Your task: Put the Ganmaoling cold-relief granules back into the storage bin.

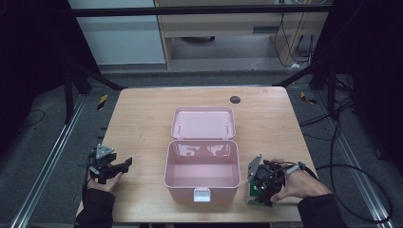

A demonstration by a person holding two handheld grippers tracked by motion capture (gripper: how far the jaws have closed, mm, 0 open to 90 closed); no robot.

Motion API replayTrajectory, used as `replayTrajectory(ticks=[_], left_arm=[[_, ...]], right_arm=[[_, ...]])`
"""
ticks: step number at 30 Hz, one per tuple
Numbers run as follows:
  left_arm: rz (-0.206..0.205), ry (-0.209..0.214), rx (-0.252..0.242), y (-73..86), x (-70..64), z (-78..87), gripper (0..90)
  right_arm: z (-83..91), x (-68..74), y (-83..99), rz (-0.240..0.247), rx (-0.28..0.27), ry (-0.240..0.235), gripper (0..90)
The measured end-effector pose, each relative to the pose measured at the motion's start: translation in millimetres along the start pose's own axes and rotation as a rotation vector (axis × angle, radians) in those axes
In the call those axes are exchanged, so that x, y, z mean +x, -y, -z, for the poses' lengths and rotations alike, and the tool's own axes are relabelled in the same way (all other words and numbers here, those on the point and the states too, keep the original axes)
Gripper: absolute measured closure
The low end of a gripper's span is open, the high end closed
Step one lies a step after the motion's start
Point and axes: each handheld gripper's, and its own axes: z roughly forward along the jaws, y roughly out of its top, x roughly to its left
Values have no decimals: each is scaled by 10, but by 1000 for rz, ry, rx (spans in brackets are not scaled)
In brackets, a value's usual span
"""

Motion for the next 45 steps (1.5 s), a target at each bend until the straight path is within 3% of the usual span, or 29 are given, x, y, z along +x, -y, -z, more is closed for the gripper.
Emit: replayTrajectory(ticks=[20,34,45], left_arm=[[0,0,0,0,0,1,307],[-1,2,1,0,0,0,308],[-1,3,4,1,2,0,308]], right_arm=[[546,-55,31,-60,-104,66,165],[1012,-110,-93,-58,-182,122,165],[1246,-143,-202,-45,-193,131,165]])
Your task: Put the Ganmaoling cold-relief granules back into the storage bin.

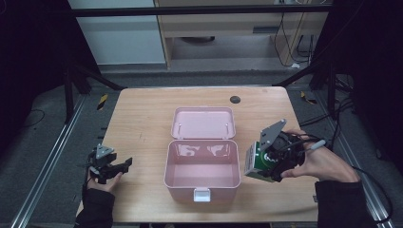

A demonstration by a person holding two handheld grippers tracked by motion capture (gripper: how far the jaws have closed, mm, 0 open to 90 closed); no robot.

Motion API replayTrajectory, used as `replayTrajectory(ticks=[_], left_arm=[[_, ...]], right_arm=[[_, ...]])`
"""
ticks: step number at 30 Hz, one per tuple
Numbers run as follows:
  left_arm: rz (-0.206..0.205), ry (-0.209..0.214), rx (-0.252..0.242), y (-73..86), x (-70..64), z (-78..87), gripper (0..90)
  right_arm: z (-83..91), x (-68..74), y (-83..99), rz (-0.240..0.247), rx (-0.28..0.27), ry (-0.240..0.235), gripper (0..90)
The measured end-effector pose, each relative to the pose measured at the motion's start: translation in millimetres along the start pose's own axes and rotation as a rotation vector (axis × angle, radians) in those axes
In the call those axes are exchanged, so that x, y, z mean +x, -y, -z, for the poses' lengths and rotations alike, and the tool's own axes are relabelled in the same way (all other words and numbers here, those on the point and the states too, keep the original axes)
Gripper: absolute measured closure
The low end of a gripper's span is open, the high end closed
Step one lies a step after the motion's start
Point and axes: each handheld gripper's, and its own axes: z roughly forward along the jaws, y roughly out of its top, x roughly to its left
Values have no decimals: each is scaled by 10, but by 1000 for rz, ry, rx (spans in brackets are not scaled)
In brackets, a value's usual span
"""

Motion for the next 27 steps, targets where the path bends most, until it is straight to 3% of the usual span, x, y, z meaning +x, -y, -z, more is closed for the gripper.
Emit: replayTrajectory(ticks=[10,27], left_arm=[[1,-1,-2,0,0,2,308],[0,0,-2,0,0,1,308]], right_arm=[[100,-22,-144,16,-31,16,165],[109,-42,-441,37,-79,11,164]])
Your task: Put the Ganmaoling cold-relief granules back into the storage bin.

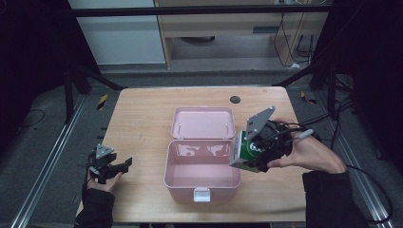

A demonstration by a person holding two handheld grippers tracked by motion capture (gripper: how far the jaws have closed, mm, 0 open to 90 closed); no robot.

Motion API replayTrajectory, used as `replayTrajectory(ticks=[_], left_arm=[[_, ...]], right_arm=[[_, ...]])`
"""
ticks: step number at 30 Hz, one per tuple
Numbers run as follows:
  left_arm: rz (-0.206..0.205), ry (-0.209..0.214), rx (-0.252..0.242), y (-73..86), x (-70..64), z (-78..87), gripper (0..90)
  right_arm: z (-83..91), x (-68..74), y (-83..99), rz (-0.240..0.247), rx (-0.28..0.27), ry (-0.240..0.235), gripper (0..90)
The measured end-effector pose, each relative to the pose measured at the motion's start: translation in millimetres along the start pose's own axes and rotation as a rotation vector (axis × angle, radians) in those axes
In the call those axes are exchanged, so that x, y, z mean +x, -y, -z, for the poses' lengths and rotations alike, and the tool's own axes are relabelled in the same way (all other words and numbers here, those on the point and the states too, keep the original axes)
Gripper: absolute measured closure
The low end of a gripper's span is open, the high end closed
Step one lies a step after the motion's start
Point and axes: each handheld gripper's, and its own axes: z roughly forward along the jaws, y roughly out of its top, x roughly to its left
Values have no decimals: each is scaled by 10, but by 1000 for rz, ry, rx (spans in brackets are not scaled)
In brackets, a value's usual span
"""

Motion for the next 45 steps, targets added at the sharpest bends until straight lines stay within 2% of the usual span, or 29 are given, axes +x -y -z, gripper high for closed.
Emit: replayTrajectory(ticks=[17,32,45], left_arm=[[-2,1,-2,-2,5,11,308],[-2,1,-3,-2,6,12,308],[-1,0,-7,-2,11,17,308]], right_arm=[[-185,16,-384,63,10,-40,163],[-368,45,-484,79,37,-69,162],[-538,93,-533,112,67,-86,162]])
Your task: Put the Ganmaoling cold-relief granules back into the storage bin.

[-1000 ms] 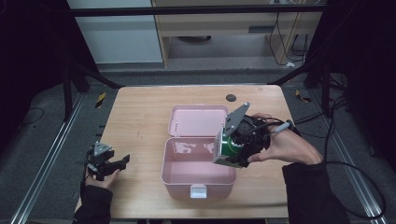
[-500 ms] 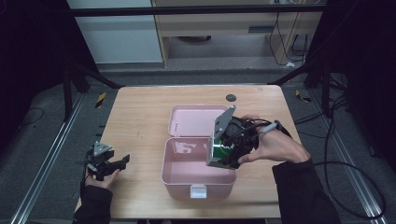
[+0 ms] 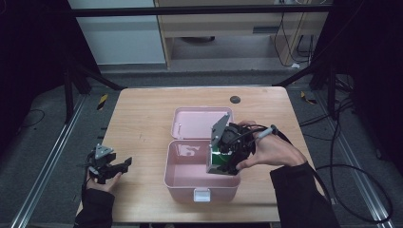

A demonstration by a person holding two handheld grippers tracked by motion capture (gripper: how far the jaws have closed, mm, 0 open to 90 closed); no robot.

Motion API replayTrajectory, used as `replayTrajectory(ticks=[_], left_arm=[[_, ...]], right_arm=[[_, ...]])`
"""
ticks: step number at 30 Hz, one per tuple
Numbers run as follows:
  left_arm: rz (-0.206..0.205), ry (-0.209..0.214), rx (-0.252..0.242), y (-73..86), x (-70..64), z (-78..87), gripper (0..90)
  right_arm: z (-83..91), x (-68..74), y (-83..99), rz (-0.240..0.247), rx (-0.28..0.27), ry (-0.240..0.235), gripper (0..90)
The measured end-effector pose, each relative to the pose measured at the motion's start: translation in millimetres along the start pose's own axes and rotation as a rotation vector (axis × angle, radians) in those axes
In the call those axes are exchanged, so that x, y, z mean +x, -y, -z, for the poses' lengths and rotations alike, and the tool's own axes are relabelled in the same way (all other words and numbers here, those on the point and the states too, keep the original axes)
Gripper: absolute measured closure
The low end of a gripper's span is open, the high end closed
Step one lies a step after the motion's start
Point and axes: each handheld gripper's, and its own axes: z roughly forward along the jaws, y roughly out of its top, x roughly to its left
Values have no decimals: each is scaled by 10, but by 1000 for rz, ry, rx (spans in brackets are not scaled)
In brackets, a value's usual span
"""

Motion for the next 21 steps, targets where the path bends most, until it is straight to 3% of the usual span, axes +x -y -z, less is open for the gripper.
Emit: replayTrajectory(ticks=[13,21], left_arm=[[-1,-1,1,0,3,0,308],[3,0,-3,0,4,3,309]], right_arm=[[-198,5,39,-11,28,-22,162],[-300,14,17,8,37,-32,162]])
